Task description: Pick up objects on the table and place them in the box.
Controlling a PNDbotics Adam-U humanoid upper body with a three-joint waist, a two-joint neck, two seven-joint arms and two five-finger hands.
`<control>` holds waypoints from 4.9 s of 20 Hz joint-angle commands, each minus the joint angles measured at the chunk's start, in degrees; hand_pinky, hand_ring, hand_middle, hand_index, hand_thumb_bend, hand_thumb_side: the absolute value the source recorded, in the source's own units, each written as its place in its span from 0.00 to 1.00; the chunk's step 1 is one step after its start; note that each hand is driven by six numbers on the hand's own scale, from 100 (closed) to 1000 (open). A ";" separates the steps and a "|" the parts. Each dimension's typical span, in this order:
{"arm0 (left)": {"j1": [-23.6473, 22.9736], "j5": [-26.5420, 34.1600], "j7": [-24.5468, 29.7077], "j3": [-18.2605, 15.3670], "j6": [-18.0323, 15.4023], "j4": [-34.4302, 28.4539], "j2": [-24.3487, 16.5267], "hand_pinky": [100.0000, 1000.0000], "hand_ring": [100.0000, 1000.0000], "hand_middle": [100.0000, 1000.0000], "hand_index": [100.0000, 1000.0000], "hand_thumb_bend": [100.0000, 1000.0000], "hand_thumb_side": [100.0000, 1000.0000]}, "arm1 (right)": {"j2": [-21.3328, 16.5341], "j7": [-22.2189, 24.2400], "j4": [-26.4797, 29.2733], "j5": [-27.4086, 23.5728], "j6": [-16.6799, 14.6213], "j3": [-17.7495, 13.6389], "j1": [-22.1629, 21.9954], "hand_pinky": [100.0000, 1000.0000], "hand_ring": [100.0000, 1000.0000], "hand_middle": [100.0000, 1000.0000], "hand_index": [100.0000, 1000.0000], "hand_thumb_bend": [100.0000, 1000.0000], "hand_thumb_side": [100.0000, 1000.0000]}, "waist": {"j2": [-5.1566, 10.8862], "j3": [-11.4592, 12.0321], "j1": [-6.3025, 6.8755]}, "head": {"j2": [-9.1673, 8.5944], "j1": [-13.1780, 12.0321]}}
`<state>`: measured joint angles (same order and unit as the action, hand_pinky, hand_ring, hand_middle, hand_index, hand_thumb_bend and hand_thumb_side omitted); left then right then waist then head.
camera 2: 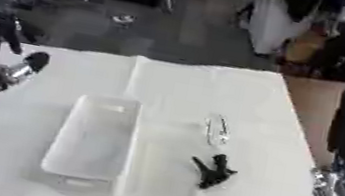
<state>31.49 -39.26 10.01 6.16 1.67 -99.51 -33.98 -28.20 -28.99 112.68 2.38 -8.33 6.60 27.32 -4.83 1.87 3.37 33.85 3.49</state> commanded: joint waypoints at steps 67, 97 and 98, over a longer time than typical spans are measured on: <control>1.14 0.31 1.60 0.90 -1.34 0.58 -2.16 0.25 0.51 0.63 0.81 0.15 1.00 | 3.92 25.75 -45.82 54.82 12.32 7.65 16.46 0.76 0.67 0.61 0.72 0.87 1.00 | 2.19 -0.83 -0.18 | -0.08 2.52; 0.58 0.46 1.93 1.02 -1.67 0.87 -2.15 0.25 0.51 0.62 0.81 0.15 1.00 | 7.07 30.03 -45.86 56.58 19.12 6.59 13.08 0.82 0.70 0.62 0.73 0.86 1.00 | 2.80 -0.92 -0.84 | 4.47 -1.01; 0.57 0.47 1.93 1.01 -1.67 0.88 -2.15 0.25 0.51 0.62 0.81 0.15 1.00 | 7.18 30.18 -46.01 56.73 19.20 6.60 13.06 0.82 0.70 0.62 0.72 0.86 1.00 | 2.80 -0.90 -0.86 | 4.48 -0.99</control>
<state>31.40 -39.15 11.82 7.52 0.11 -98.30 -34.43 -20.64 1.12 66.15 58.71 10.65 13.64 39.89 -3.04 0.93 2.64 38.17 2.99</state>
